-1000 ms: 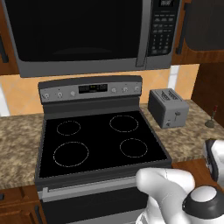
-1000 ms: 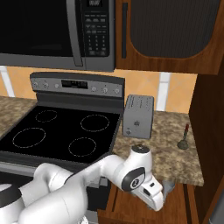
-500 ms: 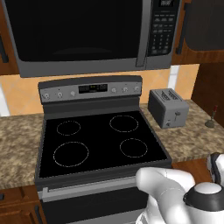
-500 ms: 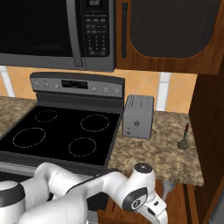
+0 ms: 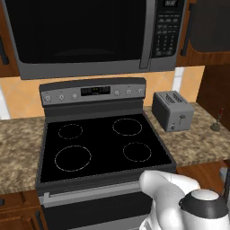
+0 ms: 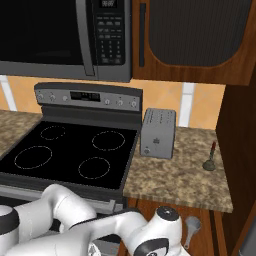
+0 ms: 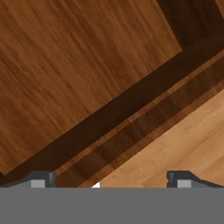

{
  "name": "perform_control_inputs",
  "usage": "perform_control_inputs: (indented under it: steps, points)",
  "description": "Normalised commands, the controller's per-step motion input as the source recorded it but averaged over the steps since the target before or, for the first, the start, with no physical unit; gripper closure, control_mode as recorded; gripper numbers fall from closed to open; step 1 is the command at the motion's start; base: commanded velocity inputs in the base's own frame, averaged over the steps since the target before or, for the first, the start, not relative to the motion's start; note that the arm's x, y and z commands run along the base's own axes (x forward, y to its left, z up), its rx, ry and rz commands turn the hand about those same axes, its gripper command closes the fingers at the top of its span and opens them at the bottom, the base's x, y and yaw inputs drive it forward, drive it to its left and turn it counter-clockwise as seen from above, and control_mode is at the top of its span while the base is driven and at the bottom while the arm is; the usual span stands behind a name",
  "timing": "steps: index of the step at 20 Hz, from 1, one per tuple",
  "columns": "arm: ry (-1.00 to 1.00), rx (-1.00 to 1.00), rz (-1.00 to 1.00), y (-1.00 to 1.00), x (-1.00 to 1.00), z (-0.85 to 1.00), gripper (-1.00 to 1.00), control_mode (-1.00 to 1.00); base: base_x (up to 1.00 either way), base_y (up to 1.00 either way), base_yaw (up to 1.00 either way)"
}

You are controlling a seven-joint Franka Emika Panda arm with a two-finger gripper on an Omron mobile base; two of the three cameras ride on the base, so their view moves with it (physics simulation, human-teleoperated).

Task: Pick the measuring cup from the drawer and place it on the counter.

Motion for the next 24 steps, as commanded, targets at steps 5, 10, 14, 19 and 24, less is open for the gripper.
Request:
perform_control_inputs:
  steps: [5,10,14,19,24]
  points:
    - [0.04,0.01,0.0,-0.21,-0.56,-0.02,-1.0,-1.0,0.0,0.0,0.0]
    - [-0.01,0.01,0.08,-0.09,0.12,0.55,-1.0,-1.0,0.0,0.0,0.0]
    - [-0.09,0.0,0.03,-0.08,0.33,0.49,-1.0,-1.0,0.0,0.0,0.0]
    - [-0.33,0.05,0.03,0.0,0.9,0.0,-1.0,-1.0,0.0,0.0,0.0]
    - [-0.24,-0.01,0.03,-0.24,0.65,0.0,-1.0,-1.0,0.0,0.0,0.0]
